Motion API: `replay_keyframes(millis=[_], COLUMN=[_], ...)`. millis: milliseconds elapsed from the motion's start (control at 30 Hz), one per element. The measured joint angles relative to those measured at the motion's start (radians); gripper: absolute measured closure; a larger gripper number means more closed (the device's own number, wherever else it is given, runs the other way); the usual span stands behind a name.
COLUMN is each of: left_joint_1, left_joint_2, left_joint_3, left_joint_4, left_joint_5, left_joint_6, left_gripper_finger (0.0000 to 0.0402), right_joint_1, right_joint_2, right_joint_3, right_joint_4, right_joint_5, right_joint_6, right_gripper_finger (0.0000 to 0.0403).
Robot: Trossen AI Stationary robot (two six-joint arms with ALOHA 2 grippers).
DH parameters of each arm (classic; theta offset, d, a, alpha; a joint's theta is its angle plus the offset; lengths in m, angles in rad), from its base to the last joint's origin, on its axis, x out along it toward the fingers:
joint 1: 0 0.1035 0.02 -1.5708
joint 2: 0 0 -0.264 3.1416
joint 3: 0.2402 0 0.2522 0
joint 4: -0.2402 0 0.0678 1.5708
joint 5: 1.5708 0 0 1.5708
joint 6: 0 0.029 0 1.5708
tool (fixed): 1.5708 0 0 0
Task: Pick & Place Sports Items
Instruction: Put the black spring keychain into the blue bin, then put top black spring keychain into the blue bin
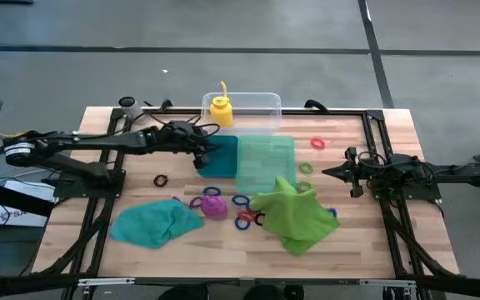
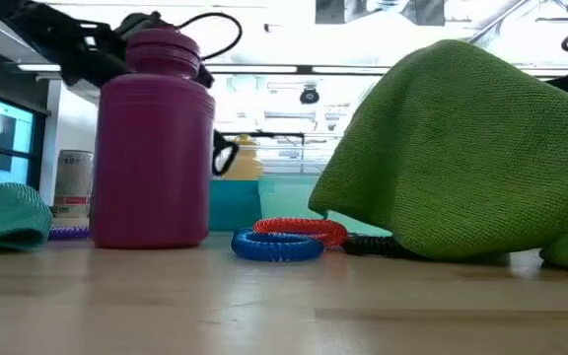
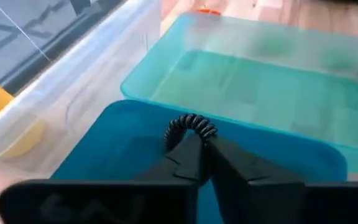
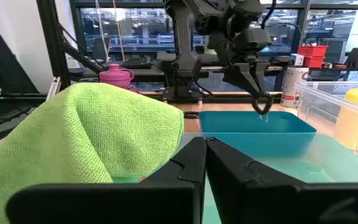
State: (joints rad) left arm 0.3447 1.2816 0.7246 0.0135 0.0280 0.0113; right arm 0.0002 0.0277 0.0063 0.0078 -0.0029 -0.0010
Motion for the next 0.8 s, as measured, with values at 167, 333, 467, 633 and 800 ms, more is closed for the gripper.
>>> replay_keyframes(millis=[167, 333, 467, 633, 800], left_joint_1=[0.004, 0.014, 0.013, 0.012, 0.012], left_joint_2=[0.016, 0.018, 0.018, 0.017, -0.021], left_joint_3=[0.001, 0.001, 0.001, 0.001, 0.001], left_joint_4=[0.0, 0.0, -0.001, -0.007, -0.082], left_joint_5=[-0.014, -0.043, -0.043, -0.043, -0.049], left_joint_6=[0.0, -0.001, -0.004, -0.03, -0.085], left_gripper_finger=[0.0311, 0.0258, 0.0242, 0.0241, 0.0241], right_joint_1=[0.0, 0.0, 0.0, 0.0, 0.0], right_joint_2=[0.0, 0.0, 0.0, 0.0, 0.0], right_joint_3=[0.0, 0.0, 0.0, 0.0, 0.0], right_joint_4=[0.0, 0.0, 0.0, 0.0, 0.0], right_joint_5=[0.0, 0.0, 0.0, 0.0, 0.0], right_joint_6=[0.0, 0.0, 0.0, 0.0, 0.0], right_gripper_finger=[0.0403, 0.0403, 0.0402, 0.0402, 0.0402])
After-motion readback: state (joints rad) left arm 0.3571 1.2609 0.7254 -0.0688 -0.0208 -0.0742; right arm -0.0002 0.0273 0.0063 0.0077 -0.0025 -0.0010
